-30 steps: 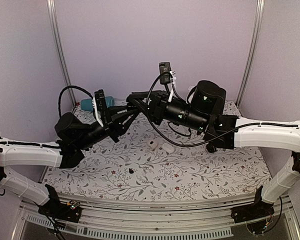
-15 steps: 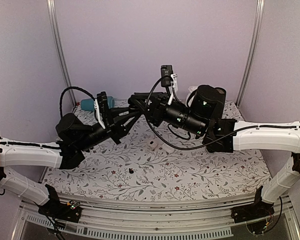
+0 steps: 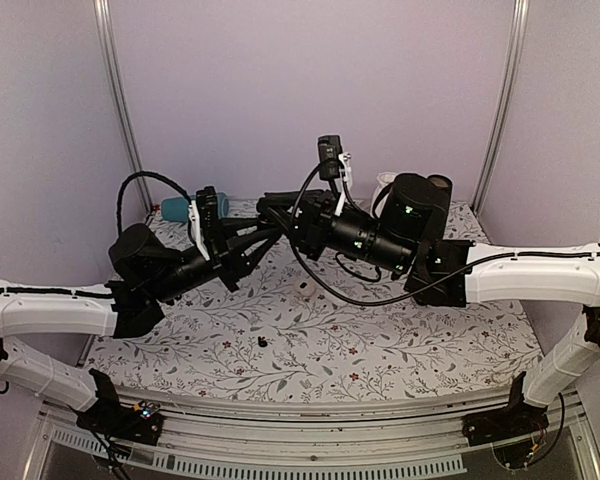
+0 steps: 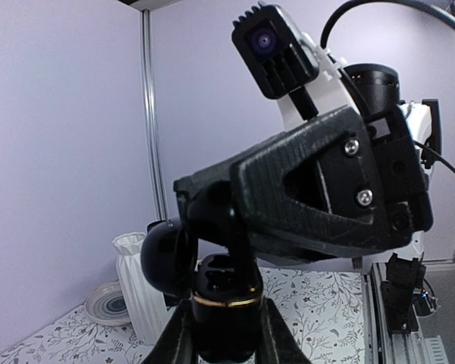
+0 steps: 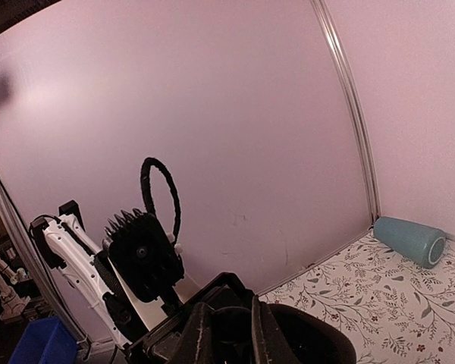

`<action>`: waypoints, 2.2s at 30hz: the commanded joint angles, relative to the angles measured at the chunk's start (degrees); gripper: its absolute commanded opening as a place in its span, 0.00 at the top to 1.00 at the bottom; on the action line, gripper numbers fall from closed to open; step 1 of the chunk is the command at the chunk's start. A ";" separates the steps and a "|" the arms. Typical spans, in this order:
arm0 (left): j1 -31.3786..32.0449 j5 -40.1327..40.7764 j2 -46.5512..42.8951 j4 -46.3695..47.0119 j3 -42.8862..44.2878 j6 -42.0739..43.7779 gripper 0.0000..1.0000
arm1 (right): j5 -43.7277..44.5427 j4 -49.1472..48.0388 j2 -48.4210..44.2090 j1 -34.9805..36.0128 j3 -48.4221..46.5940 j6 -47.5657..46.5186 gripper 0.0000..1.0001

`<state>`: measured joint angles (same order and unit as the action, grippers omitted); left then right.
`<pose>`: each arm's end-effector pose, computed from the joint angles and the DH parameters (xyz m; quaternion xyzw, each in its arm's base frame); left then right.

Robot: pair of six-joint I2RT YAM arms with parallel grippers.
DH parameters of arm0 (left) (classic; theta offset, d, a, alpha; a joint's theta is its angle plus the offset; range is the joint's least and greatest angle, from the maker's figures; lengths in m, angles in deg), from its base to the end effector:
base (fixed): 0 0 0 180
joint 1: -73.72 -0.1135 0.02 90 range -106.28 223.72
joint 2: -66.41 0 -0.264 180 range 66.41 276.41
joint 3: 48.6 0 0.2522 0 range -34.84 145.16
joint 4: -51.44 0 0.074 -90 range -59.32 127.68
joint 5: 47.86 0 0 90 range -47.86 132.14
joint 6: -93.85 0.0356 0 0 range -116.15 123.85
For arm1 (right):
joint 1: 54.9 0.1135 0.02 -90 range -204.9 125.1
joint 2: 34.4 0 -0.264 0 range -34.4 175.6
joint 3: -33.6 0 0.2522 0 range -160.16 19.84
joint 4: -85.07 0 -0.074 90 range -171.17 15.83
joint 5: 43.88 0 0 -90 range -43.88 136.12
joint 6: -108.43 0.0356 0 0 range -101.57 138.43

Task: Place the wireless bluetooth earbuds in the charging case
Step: Insert the left earbud into the left side groove of the charging case.

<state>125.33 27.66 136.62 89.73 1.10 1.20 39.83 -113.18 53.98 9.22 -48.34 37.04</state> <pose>0.1608 -0.2172 0.3067 0.3349 0.4899 -0.4316 0.6794 0.1581 0.3348 0.3715 -0.2828 0.5642 0.5381 0.5587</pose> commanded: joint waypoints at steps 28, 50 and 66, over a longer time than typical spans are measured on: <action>0.80 -7.14 -3.36 -2.48 3.95 -0.42 1.00 | 0.26 -0.86 -0.61 0.11 3.06 -1.05 0.96; 0.79 -10.70 -3.16 1.47 4.75 -6.05 1.00 | -2.85 -0.04 0.74 0.07 2.66 -0.95 0.96; 0.60 -6.17 -2.92 3.22 4.71 -6.51 1.00 | -5.98 0.46 1.88 0.19 2.47 0.35 0.96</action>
<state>125.37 19.95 134.55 85.31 2.74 -5.23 36.47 -117.61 53.37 9.04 -46.20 36.21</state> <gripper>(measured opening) 0.217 0.135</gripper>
